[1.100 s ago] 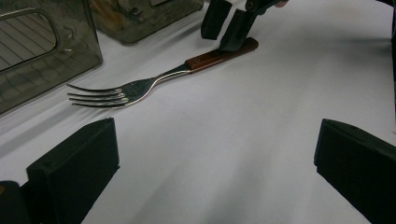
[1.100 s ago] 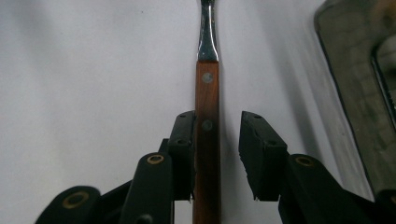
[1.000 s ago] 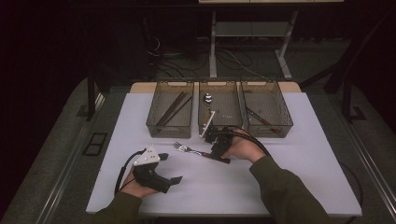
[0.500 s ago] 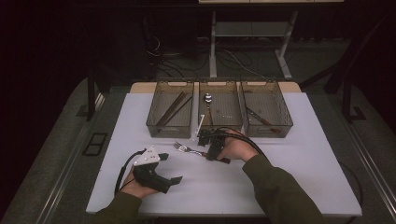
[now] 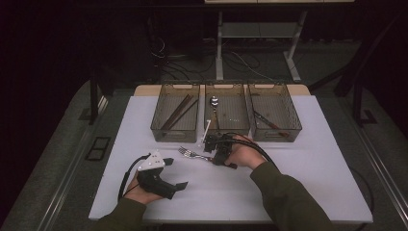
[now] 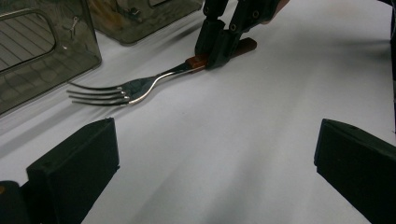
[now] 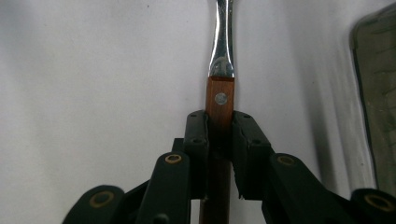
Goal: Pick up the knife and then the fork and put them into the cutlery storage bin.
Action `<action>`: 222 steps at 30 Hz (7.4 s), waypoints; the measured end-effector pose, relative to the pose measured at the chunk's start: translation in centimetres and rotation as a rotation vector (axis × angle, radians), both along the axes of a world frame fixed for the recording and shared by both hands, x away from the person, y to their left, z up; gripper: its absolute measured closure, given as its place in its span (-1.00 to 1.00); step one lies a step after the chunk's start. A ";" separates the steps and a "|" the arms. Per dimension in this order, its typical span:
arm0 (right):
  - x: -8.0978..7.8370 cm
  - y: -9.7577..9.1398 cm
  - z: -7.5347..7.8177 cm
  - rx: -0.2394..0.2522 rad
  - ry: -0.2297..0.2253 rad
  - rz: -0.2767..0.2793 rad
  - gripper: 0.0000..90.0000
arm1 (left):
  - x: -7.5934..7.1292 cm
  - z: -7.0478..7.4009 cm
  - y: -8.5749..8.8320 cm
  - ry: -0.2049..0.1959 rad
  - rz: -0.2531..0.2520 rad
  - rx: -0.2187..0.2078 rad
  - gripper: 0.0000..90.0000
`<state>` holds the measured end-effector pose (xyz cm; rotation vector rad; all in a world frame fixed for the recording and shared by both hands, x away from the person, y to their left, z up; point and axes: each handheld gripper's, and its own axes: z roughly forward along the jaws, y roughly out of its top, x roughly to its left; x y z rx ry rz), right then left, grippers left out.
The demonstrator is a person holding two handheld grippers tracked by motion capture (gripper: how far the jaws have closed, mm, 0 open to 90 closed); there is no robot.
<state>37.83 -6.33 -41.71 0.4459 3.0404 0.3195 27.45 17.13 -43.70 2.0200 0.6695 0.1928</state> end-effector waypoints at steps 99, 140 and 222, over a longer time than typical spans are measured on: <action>4.7 -26.1 6.9 0.629 -0.373 -0.599 0.71 | 0.0 -0.1 -0.2 0.002 -0.029 -0.030 -1.00; 6.9 -25.5 3.2 0.420 -0.268 -0.680 0.03 | 0.1 -0.2 -0.2 0.005 -0.039 -0.031 -1.00; -11.5 -23.5 -2.1 0.714 -0.320 -0.486 -0.69 | 0.1 0.1 0.0 -0.002 -0.060 0.000 -1.00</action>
